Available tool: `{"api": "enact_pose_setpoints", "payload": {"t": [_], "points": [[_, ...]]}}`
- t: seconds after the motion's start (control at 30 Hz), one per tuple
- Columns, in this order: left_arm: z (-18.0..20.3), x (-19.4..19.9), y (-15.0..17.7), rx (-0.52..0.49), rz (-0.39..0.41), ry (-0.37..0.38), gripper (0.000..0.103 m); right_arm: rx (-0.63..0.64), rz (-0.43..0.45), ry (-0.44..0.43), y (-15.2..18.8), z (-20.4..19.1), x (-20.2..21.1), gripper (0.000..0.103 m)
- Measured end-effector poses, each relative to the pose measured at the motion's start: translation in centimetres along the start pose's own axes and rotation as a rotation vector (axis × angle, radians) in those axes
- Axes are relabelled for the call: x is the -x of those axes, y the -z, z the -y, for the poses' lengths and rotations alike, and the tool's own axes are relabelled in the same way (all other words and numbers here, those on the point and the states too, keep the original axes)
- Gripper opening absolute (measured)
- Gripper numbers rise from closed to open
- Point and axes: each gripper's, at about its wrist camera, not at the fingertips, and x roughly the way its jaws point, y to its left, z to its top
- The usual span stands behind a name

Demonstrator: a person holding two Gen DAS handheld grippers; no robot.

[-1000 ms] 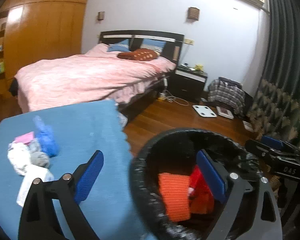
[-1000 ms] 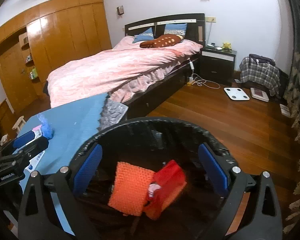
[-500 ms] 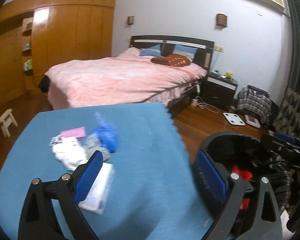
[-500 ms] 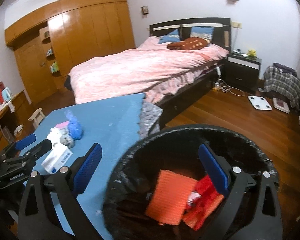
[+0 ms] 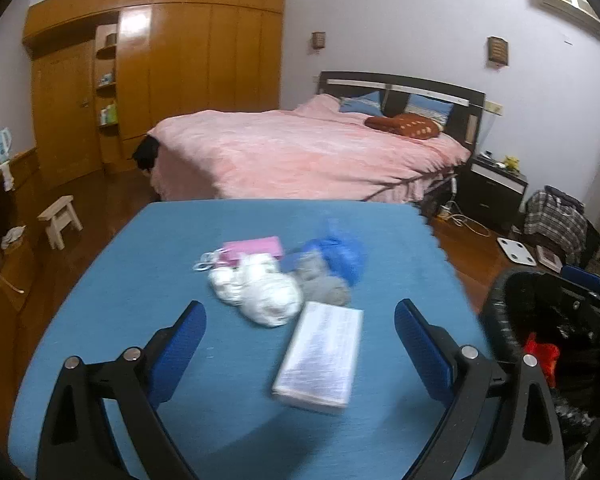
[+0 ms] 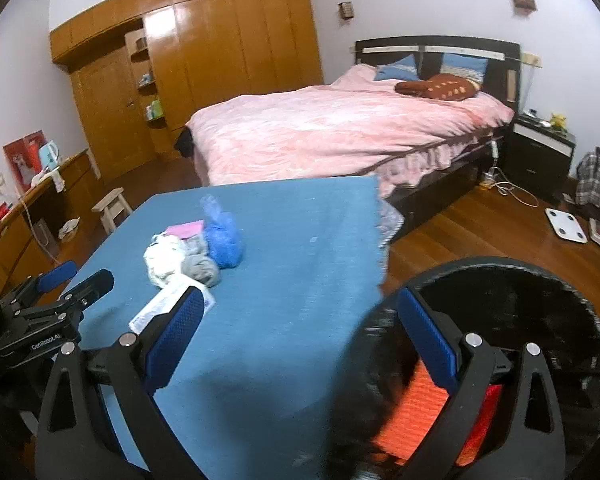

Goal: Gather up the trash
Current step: 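Move both tools back from the bin to the table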

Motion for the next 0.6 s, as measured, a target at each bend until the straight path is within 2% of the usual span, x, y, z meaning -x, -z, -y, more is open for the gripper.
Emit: {"api": "enact_pose_setpoints", "payload": {"t": [0.33,0.6], "points": [[-6.4,-0.6,2.0,0.022,-0.019,-0.102,0.093,0.063,-0.082,-0.070,1.6,-6.6,-4.7,0.095],[-9.8,-1.1,3.3,0.067,-0.048,-0.125,0.093,0.114,-0.164,-0.115,3.8,-10.6,-7.6,0.095]]}}
